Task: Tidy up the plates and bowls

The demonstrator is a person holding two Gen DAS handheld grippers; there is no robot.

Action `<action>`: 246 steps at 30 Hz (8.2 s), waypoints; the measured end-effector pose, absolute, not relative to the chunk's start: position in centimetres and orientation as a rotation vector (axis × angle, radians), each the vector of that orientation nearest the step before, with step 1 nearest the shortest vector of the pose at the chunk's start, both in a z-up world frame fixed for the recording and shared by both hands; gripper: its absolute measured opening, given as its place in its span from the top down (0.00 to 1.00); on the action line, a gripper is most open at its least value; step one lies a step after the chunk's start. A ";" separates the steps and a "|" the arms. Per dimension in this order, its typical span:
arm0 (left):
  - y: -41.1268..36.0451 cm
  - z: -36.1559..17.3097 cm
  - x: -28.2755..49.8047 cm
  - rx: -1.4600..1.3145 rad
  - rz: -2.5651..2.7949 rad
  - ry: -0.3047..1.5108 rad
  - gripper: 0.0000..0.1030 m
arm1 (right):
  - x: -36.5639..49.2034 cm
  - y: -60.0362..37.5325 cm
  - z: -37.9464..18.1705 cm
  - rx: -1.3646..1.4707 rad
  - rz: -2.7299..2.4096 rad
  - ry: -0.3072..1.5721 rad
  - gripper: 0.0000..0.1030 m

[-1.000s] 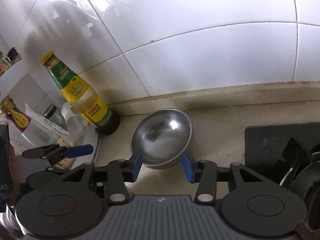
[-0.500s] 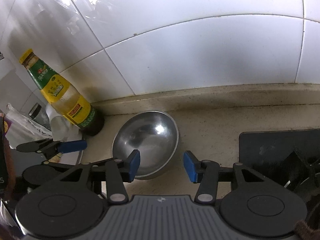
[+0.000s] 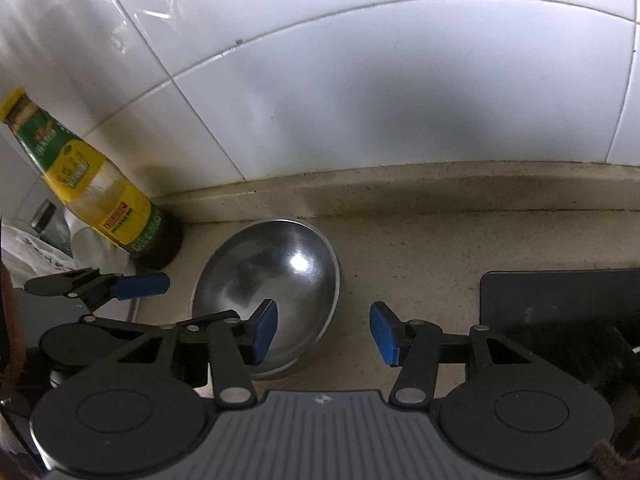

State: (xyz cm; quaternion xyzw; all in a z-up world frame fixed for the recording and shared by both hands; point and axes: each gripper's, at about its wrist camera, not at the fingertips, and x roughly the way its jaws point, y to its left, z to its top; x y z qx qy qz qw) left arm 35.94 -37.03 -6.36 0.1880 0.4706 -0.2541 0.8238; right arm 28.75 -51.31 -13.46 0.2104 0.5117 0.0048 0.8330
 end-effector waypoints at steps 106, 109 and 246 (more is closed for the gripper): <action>-25.5 4.7 23.5 0.374 -0.606 0.823 0.45 | 18.6 -41.3 -2.1 0.445 0.176 0.980 0.74; -25.4 3.8 23.6 0.377 -0.606 0.846 0.45 | 18.5 -40.8 -2.9 0.450 0.178 1.002 0.74; -30.0 -10.0 28.7 0.668 -1.057 0.723 0.03 | 26.3 -49.4 -10.8 -0.176 0.725 1.212 0.30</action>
